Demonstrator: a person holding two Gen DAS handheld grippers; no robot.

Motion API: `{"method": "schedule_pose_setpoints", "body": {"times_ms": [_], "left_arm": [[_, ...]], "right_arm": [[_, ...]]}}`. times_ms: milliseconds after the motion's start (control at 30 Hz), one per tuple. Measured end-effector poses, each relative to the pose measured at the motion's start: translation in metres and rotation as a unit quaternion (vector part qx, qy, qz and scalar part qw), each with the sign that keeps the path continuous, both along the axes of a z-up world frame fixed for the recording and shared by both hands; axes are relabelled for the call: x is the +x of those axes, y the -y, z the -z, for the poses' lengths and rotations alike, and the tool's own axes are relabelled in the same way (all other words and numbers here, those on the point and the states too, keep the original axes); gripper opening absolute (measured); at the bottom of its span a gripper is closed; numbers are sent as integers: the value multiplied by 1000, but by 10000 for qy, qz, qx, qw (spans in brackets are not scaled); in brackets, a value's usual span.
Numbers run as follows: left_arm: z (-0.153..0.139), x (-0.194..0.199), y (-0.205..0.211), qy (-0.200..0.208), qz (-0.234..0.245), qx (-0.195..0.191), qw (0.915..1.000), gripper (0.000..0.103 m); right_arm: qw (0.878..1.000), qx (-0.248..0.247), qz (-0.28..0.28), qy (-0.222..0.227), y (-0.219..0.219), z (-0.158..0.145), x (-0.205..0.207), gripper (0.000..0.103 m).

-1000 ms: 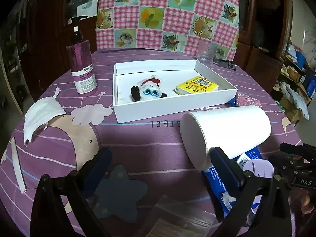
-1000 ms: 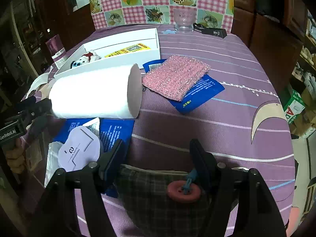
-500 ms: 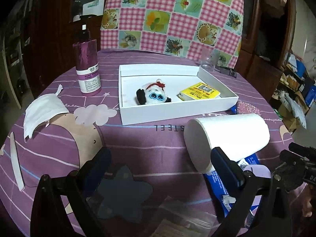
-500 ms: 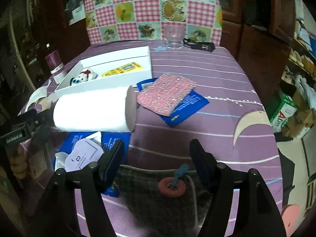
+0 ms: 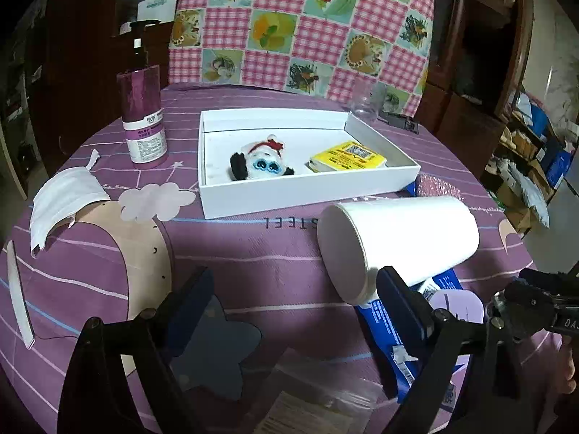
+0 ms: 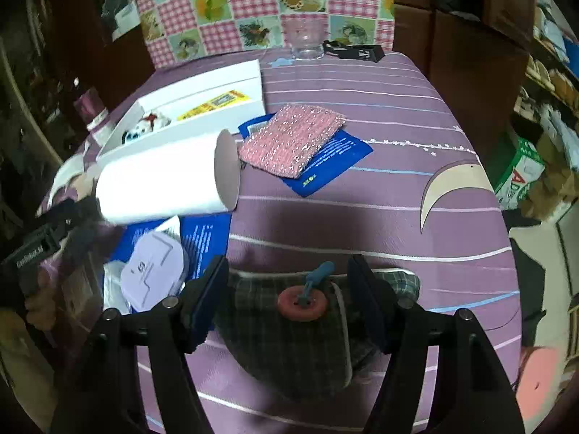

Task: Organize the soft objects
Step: 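Grasp the plaid cloth with the pink ring using the right gripper and lift it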

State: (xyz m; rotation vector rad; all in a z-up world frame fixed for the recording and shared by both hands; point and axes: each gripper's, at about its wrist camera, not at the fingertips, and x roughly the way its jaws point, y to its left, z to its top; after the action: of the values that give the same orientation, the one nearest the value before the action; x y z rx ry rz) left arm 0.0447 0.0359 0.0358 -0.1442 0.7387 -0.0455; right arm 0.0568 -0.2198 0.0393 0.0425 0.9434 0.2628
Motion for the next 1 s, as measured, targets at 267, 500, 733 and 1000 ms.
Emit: {"method": "schedule_pose_setpoints", "body": {"times_ms": [267, 500, 733, 1000], "left_arm": [[2, 1, -2, -123, -35, -83, 9999, 83], [3, 0, -2, -151, -37, -129, 9998, 82], [2, 0, -3, -136, -62, -161, 9998, 82], [1, -1, -3, -143, -93, -153, 9997, 82]], "right_arm": [[9998, 195, -52, -51, 9, -2, 0, 69], [9999, 104, -25, 90, 11, -6, -6, 69], [9996, 70, -113, 250, 18, -13, -19, 69], [9969, -727, -177, 247, -4, 0, -21, 70]]}}
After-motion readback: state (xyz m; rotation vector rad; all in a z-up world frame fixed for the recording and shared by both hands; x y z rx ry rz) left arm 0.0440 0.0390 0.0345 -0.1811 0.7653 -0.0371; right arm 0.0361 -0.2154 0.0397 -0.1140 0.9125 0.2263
